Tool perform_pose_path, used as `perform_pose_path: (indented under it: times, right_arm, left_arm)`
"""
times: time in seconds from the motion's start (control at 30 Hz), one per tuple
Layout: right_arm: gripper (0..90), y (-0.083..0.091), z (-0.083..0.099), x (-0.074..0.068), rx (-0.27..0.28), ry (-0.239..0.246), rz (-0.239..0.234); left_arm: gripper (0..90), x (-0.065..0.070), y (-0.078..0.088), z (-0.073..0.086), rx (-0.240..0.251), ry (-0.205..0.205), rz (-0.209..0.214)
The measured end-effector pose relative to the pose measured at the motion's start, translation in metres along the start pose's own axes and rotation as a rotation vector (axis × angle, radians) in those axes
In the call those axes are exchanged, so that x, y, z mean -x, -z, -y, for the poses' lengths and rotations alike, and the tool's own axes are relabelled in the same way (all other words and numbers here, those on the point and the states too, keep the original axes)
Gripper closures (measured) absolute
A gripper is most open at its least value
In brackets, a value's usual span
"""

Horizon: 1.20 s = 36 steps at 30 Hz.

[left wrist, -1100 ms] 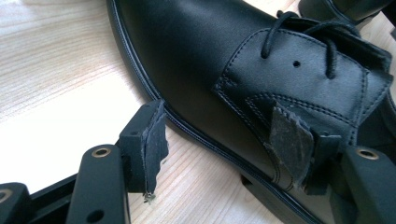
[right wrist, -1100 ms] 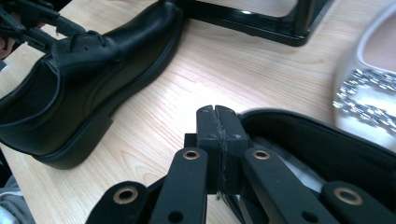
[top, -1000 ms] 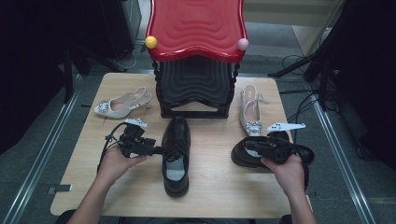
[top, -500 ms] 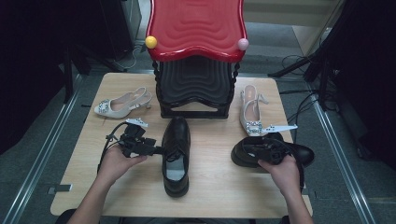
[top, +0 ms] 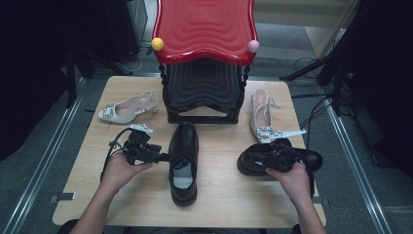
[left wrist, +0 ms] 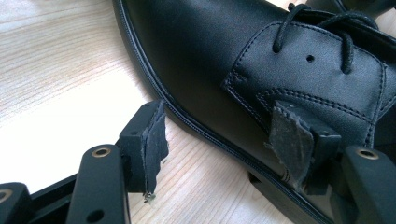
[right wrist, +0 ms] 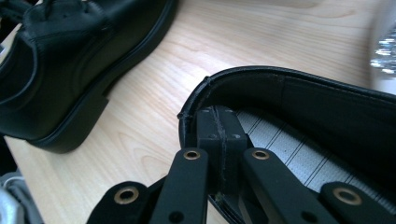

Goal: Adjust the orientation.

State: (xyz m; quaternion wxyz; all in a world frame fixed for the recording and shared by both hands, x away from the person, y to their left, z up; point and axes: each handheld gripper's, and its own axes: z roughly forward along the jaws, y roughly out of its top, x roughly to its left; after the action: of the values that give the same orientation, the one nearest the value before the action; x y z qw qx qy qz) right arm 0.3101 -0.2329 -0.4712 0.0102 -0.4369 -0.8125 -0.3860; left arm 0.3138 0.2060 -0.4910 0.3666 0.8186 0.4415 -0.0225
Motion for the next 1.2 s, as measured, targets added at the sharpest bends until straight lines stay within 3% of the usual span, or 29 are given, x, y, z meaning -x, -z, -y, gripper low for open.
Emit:
perform_pose_path:
  times: [0.53, 0.87, 1.2]
  right_arm:
    - [90.0, -0.022, -0.001, -0.033, -0.037, 0.07, -0.103]
    - [90.0, -0.035, 0.0, -0.056, -0.051, 0.12, -0.141]
    - [90.0, -0.051, 0.001, -0.084, -0.086, 0.185, -0.232]
  left_arm:
    - [36.6, 0.0, 0.002, 0.0, 0.01, 0.0, -0.003]
    - [36.6, 0.0, 0.001, 0.0, 0.008, -0.002, -0.006]
    - [36.6, -0.001, 0.002, 0.0, 0.012, 0.001, -0.011]
